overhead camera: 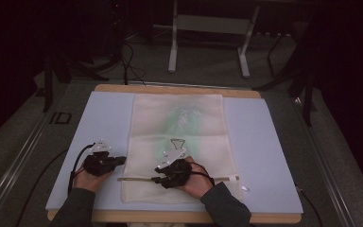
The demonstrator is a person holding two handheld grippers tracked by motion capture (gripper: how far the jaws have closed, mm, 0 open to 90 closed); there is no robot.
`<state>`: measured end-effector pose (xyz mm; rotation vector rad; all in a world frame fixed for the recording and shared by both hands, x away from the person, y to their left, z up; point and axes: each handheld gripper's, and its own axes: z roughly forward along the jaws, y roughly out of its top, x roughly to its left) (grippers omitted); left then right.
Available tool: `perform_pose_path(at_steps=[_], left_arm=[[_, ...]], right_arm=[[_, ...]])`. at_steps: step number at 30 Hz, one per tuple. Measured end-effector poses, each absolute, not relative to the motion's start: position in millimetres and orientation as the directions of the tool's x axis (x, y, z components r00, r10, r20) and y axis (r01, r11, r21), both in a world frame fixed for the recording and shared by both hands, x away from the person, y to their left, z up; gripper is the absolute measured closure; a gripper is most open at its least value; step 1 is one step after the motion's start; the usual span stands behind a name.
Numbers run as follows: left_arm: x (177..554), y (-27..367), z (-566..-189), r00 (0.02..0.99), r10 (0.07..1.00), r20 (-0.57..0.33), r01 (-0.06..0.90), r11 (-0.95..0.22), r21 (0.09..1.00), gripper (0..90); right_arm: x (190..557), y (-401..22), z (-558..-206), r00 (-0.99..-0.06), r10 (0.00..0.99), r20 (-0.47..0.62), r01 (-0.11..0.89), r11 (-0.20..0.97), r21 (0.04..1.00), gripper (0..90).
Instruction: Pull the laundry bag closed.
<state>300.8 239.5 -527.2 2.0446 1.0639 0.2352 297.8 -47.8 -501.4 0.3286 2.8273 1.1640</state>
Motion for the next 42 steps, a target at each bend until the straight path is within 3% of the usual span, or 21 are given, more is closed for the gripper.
perform_pose_path(at_steps=[42], left_arm=[[302, 244, -527, 0.623, 0.751, -0.218, 0.613, -0.295, 0.733, 84.4]], right_arm=[[297, 44, -513, -0.992, 0.125, 0.001, 0.090, 0.710, 0.698, 76.5]])
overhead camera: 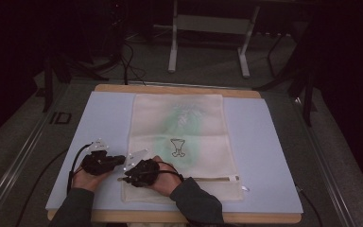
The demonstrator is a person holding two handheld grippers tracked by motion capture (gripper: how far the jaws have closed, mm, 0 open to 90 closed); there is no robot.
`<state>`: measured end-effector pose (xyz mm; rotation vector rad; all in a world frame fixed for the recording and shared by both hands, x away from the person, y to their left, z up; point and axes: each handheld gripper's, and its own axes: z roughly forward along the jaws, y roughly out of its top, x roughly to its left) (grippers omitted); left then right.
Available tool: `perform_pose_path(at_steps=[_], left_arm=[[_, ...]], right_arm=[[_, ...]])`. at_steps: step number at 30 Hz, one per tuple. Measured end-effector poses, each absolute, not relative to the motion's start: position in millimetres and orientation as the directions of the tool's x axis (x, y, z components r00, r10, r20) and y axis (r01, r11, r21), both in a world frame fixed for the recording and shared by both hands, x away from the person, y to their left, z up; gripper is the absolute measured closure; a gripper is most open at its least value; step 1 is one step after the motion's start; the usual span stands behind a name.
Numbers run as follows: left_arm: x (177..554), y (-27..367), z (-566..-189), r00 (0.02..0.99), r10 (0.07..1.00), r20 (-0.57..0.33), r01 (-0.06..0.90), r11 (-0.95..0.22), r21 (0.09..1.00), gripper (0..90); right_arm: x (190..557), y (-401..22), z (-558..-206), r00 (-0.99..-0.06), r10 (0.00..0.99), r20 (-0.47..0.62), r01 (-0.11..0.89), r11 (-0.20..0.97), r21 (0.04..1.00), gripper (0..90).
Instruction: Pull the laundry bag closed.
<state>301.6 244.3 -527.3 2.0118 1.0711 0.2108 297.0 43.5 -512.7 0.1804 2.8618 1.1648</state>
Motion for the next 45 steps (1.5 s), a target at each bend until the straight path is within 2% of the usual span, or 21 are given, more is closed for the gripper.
perform_pose_path(at_steps=[21, 27, 41, 45], left_arm=[[302, 246, -527, 0.624, 0.750, -0.218, 0.611, -0.296, 0.734, 84.3], [302, 246, -527, 0.623, 0.750, -0.220, 0.611, -0.292, 0.735, 84.4], [302, 248, -527, 0.620, 0.749, -0.233, 0.615, -0.280, 0.737, 84.4], [302, 247, -528, 0.639, 0.724, -0.260, 0.619, -0.283, 0.733, 84.6]], right_arm=[[301, 77, -528, -0.994, 0.105, -0.009, 0.073, 0.743, 0.665, 74.4], [300, 84, -529, -0.994, 0.109, -0.031, 0.062, 0.755, 0.653, 80.7], [299, 67, -518, -0.993, 0.118, 0.006, 0.086, 0.688, 0.720, 81.1], [297, 57, -515, -0.993, 0.122, 0.007, 0.088, 0.682, 0.726, 81.1]])
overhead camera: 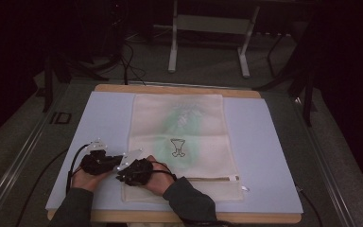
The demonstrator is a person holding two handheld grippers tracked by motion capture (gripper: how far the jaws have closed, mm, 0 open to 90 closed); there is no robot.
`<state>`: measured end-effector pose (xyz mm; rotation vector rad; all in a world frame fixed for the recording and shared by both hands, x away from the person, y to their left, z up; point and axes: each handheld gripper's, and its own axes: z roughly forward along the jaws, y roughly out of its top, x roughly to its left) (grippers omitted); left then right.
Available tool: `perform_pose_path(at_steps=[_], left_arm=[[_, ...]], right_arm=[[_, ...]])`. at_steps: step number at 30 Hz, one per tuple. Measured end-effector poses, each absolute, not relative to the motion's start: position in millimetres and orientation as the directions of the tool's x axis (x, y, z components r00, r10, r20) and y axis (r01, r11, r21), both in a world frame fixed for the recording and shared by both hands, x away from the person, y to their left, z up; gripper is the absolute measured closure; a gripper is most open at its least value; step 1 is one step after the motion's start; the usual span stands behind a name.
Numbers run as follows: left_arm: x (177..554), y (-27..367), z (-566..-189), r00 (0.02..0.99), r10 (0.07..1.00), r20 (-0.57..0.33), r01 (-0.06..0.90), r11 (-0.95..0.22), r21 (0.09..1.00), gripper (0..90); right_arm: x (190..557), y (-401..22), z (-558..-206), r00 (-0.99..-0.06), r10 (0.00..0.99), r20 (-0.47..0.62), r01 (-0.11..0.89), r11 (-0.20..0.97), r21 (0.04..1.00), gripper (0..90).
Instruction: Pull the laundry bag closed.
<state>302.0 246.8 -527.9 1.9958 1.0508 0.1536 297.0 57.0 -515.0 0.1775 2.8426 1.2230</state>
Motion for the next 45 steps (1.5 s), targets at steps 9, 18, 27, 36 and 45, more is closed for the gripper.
perform_pose_path(at_steps=[9, 18, 27, 36, 45], left_arm=[[301, 239, -531, 0.679, 0.685, -0.263, 0.616, -0.337, 0.712, 89.1], [299, 233, -533, 0.699, 0.670, -0.250, 0.619, -0.390, 0.682, 89.4], [295, 233, -534, 0.698, 0.665, -0.266, 0.631, -0.396, 0.667, 89.4], [290, 233, -534, 0.696, 0.667, -0.267, 0.637, -0.402, 0.657, 89.6], [289, 231, -533, 0.700, 0.670, -0.249, 0.635, -0.423, 0.646, 89.9]], right_arm=[[296, 40, -522, -0.992, 0.129, 0.012, 0.098, 0.690, 0.717, 85.3], [299, 33, -524, -0.990, 0.140, 0.029, 0.120, 0.700, 0.704, 79.6], [302, 35, -528, -0.988, 0.136, 0.075, 0.149, 0.694, 0.704, 76.1], [303, 39, -531, -0.986, 0.146, 0.076, 0.158, 0.707, 0.689, 81.4], [302, 39, -529, -0.990, 0.134, 0.046, 0.129, 0.725, 0.676, 81.9]])
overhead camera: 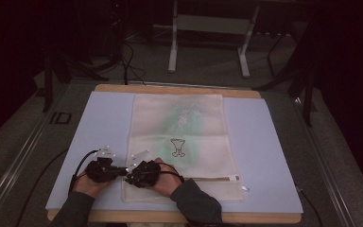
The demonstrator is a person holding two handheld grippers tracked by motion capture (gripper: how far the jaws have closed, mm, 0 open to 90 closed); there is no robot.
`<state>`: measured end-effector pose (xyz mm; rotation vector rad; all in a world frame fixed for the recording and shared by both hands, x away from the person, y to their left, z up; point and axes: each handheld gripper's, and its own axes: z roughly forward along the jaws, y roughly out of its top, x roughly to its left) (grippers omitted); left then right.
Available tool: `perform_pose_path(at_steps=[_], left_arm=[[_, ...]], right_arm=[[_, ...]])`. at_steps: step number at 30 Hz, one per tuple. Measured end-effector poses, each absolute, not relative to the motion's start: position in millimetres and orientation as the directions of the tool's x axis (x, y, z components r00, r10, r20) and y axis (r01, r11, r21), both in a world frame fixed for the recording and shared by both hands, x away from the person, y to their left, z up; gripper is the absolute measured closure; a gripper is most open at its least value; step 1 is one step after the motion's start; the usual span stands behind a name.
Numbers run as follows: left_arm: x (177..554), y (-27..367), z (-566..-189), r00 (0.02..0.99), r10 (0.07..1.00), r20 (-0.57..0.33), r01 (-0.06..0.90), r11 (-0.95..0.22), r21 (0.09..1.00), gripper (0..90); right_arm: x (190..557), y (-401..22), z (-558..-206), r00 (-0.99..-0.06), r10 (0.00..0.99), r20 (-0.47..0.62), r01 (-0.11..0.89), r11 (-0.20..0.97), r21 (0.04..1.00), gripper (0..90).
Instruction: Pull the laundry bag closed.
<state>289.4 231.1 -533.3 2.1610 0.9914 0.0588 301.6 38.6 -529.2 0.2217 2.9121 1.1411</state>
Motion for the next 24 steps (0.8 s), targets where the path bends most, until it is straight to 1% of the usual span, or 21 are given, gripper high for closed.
perform_pose_path(at_steps=[13, 24], left_arm=[[289.6, 229.6, -532.4, 0.706, 0.669, -0.235, 0.629, -0.439, 0.642, 90.0], [289.9, 230.1, -532.5, 0.704, 0.668, -0.239, 0.632, -0.436, 0.641, 90.0]], right_arm=[[298.6, 36.0, -527.1, -0.992, 0.123, 0.005, 0.095, 0.745, 0.660, 82.1], [294.3, 32.0, -524.1, -0.992, 0.117, -0.040, 0.065, 0.767, 0.638, 82.2]])
